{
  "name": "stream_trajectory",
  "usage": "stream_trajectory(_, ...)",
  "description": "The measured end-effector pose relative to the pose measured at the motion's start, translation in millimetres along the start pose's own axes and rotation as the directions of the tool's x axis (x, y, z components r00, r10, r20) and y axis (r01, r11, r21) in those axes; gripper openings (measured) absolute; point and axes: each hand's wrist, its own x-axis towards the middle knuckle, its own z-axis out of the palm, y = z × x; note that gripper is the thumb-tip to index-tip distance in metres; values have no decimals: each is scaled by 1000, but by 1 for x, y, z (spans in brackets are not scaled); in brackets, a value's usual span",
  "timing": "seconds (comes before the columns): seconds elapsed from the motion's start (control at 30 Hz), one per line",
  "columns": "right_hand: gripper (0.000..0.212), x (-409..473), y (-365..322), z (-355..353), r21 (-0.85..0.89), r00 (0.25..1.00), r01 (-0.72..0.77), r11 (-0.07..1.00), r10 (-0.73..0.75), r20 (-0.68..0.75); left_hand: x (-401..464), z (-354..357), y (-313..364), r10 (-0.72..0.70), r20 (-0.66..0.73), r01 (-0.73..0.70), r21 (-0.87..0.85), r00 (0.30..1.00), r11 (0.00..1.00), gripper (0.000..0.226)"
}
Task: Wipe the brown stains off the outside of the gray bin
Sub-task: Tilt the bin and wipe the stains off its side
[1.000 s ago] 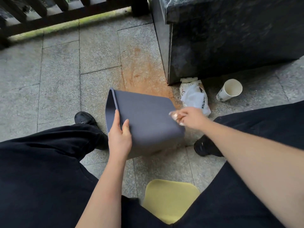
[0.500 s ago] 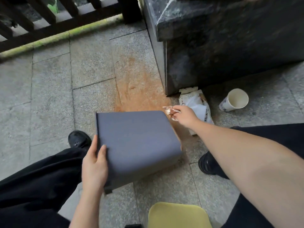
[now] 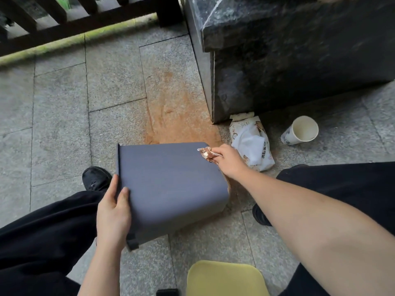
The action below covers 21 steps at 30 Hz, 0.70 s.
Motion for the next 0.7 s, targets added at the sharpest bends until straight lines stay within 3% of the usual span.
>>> stream_trajectory(0.33, 40, -72, 6, 16, 158, 986, -29, 987, 54, -157, -4, 1, -6, -62, -5, 62, -76, 998, 995, 51)
stream_trajectory(0.5, 26, -107, 22, 25, 200, 969, -100, 975, 141, -205, -10, 4, -2, -75, -14, 73, -100, 997, 992, 52)
stream_trajectory(0.6, 15, -116, 36, 14, 317, 908, -234, 919, 323, -266, -12, 6, -2, -125, -41, 117, -166, 991, 979, 53)
stream_trajectory(0.7, 14, -114, 51, -7, 556, 781, -345, 756, 560, -277, -14, 9, -7, -178, -45, 165, -212, 983, 963, 53)
